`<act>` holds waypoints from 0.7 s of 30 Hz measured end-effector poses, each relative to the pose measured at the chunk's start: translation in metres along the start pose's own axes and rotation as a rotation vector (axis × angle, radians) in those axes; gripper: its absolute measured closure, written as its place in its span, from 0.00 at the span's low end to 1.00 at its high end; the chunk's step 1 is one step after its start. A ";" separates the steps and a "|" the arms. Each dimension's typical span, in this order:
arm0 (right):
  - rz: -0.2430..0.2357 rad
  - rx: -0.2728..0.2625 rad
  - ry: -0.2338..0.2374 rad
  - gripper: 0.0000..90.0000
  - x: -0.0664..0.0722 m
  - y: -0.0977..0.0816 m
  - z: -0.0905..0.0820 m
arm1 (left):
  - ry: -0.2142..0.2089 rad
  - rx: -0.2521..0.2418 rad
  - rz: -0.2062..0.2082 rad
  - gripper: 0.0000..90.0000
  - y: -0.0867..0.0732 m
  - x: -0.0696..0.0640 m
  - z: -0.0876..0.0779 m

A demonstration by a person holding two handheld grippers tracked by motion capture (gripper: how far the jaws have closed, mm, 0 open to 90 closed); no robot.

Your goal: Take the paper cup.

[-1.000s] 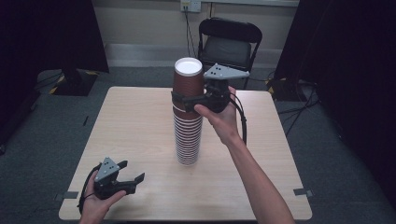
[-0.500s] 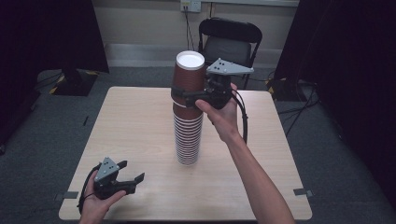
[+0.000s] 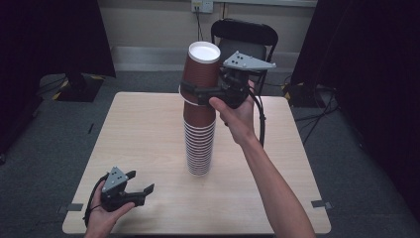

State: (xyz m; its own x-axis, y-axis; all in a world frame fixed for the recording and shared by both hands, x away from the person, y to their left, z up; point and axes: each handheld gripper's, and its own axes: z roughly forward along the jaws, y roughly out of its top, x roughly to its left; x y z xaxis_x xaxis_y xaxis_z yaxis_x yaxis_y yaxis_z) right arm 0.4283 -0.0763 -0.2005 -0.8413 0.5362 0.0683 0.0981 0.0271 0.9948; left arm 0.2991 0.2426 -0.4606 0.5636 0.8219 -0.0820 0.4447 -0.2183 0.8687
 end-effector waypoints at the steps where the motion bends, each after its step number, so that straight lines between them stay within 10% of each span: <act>1: 0.003 -0.004 0.001 0.15 0.000 0.001 0.000 | 0.001 0.000 0.000 0.18 0.000 0.000 0.000; 14: 0.009 -0.066 0.008 0.15 -0.002 0.022 -0.011 | -0.001 0.000 -0.005 0.18 0.000 0.000 0.001; 21: 0.012 -0.082 -0.021 0.15 -0.006 0.027 -0.019 | -0.002 -0.022 0.060 0.20 0.000 -0.004 0.000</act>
State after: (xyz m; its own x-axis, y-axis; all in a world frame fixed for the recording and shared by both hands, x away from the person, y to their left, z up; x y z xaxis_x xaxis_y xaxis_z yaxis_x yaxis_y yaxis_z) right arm 0.4254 -0.0947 -0.1729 -0.8290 0.5536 0.0793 0.0635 -0.0477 0.9968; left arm 0.2968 0.2389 -0.4601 0.5902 0.8067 -0.0301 0.3944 -0.2556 0.8827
